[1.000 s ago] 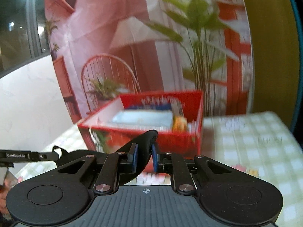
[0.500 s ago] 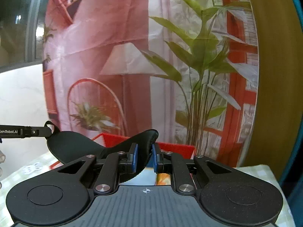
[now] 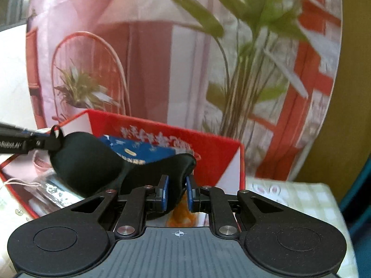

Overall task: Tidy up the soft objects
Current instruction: 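Lift the eye mask with both grippers and carry it over the box, then open both grippers to drop the eye mask into the box, then move the left tool down to the green tasseled pouch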

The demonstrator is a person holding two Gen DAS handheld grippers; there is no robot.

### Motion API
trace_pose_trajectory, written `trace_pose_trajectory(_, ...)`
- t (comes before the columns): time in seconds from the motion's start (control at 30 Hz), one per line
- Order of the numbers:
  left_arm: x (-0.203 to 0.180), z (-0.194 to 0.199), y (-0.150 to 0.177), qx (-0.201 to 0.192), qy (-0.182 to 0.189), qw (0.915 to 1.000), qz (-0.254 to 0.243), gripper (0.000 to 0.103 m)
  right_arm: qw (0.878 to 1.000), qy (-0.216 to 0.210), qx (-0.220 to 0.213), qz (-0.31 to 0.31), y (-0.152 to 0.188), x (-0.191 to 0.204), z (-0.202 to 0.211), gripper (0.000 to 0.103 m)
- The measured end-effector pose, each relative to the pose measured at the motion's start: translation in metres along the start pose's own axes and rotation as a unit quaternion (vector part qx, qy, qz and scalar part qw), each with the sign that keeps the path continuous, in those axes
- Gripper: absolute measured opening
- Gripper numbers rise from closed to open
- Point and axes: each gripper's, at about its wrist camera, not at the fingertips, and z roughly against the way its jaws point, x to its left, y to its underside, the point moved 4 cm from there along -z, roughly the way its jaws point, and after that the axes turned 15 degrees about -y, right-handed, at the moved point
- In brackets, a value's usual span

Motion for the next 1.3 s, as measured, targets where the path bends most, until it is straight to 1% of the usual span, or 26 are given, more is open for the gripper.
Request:
trace_pose_trajectory(0.1,0.001,-0.003,0.002,0.004,0.001,1.0000,-0.005,0.013,1.000,-0.002,0.006,-0.015,0.003,-0.007,-0.003,0.015)
trace_pose_trajectory(0.23,0.001,-0.001,0.000,0.002,0.005,1.0000,-0.008,0.015,1.000,0.003,0.014,-0.012,0.008,-0.008,-0.006,0.016)
trace_pose_trajectory(0.27,0.001,0.000,0.000,0.002,0.006,1.0000,-0.008,0.022,1.000,0.004,0.015,-0.013,0.008,-0.008,-0.006,0.017)
trace_pose_trajectory(0.3,0.001,0.001,-0.002,0.005,0.008,0.9999,-0.008,0.035,1.000,0.005,0.014,-0.015,0.007,-0.008,-0.005,0.021)
trace_pose_trajectory(0.33,0.001,0.003,-0.003,0.006,0.009,0.9999,-0.006,0.043,1.000,0.007,0.012,-0.018,0.006,-0.009,-0.003,0.024)
trace_pose_trajectory(0.37,0.002,0.005,-0.004,0.003,0.009,0.9999,-0.004,0.060,1.000,0.009,0.011,-0.021,0.006,-0.010,-0.001,0.025)
trace_pose_trajectory(0.4,0.002,0.010,-0.006,-0.004,0.008,1.0000,-0.002,0.070,1.000,0.009,0.011,-0.024,0.005,-0.010,0.001,0.029)
trace_pose_trajectory(0.43,0.002,0.015,-0.007,-0.009,0.008,0.9999,-0.001,0.074,1.000,0.007,0.010,-0.025,0.004,-0.009,0.003,0.037)
trace_pose_trajectory(0.47,0.002,0.019,-0.008,-0.011,0.008,0.9999,-0.002,0.082,1.000,0.006,0.008,-0.026,0.003,-0.009,0.006,0.043)
trace_pose_trajectory(0.5,0.002,0.024,-0.009,-0.012,0.010,0.9999,-0.002,0.090,1.000,0.006,0.005,-0.024,0.002,-0.007,0.009,0.052)
trace_pose_trajectory(0.53,0.002,0.029,-0.009,-0.014,0.012,0.9998,-0.001,0.093,1.000,0.006,0.002,-0.023,0.001,-0.005,0.013,0.058)
trace_pose_trajectory(0.57,0.002,0.034,-0.010,-0.018,0.013,0.9998,-0.001,0.098,1.000,0.004,-0.001,-0.021,0.001,-0.004,0.017,0.061)
trace_pose_trajectory(0.63,0.001,0.045,-0.009,-0.021,0.012,0.9997,-0.003,0.100,1.000,0.001,-0.005,-0.019,0.000,0.001,0.024,0.071)
trace_pose_trajectory(0.67,0.000,0.050,-0.008,-0.019,0.010,0.9998,-0.005,0.102,1.000,-0.001,-0.007,-0.018,0.000,0.003,0.028,0.073)
trace_pose_trajectory(0.7,0.000,0.054,-0.007,-0.017,0.006,0.9998,-0.007,0.103,1.000,-0.003,-0.009,-0.018,0.000,0.006,0.032,0.080)
trace_pose_trajectory(0.73,0.000,0.058,-0.005,-0.018,0.004,0.9998,-0.007,0.103,1.000,-0.005,-0.011,-0.017,0.001,0.009,0.036,0.089)
trace_pose_trajectory(0.8,0.001,0.067,0.000,-0.019,0.001,0.9998,-0.007,0.103,1.000,-0.009,-0.017,-0.014,0.004,0.015,0.045,0.098)
trace_pose_trajectory(0.83,0.002,0.072,0.003,-0.020,0.000,0.9998,-0.007,0.103,1.000,-0.010,-0.019,-0.012,0.005,0.018,0.048,0.100)
trace_pose_trajectory(0.9,0.004,0.081,0.008,-0.021,-0.002,0.9998,-0.005,0.103,1.000,-0.012,-0.020,-0.010,0.008,0.023,0.055,0.102)
trace_pose_trajectory(1.07,0.008,0.101,0.024,-0.027,-0.011,0.9995,-0.006,0.103,0.999,-0.017,-0.032,-0.018,0.015,0.033,0.075,0.103)
trace_pose_trajectory(1.3,0.013,0.128,0.049,-0.036,-0.002,0.9993,0.003,0.103,0.998,-0.016,-0.055,-0.031,0.027,0.048,0.107,0.103)
